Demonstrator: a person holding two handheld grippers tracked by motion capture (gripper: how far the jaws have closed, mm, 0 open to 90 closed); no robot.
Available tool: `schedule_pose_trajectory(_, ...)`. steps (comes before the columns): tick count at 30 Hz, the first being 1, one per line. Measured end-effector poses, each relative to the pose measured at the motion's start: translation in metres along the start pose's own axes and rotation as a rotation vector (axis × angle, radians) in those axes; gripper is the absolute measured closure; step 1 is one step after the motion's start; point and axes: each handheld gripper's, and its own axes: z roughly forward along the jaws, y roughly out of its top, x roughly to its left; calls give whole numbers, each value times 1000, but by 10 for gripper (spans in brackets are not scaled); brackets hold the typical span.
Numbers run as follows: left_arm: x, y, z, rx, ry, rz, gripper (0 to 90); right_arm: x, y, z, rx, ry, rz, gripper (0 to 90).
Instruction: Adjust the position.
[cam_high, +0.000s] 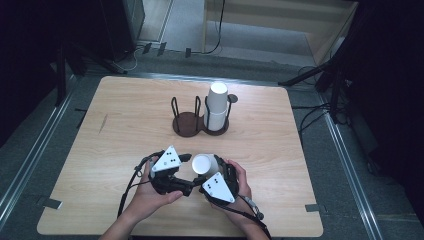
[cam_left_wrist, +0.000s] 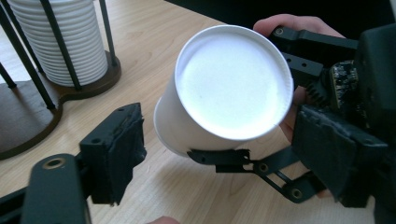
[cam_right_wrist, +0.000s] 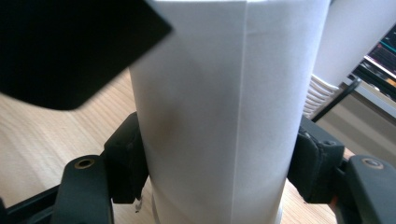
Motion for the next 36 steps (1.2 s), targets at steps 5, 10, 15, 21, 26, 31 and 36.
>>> schedule_pose_trajectory(5,-2,1,-1,1,10,15,208,1,0,-1,-12,29,-4,315)
schedule_pose_trajectory(10,-4,2,-1,2,23,29,219,1,0,-1,-16,43,-8,313)
schedule_pose_trajectory(15,-8,2,0,12,40,69,266,3,0,-2,-25,70,-15,309)
schedule_pose_trajectory(21,-10,2,-1,10,31,83,310,4,0,-2,-32,95,-20,307)
schedule_pose_trajectory(26,-6,1,-2,8,18,57,323,2,-1,-2,-37,118,-12,297)
schedule_pose_trajectory(31,-1,0,-3,5,-8,27,331,1,-2,-3,-39,130,-12,282)
schedule_pose_trajectory(36,1,-2,-3,-3,-6,20,357,1,-1,-1,-10,131,-11,211)
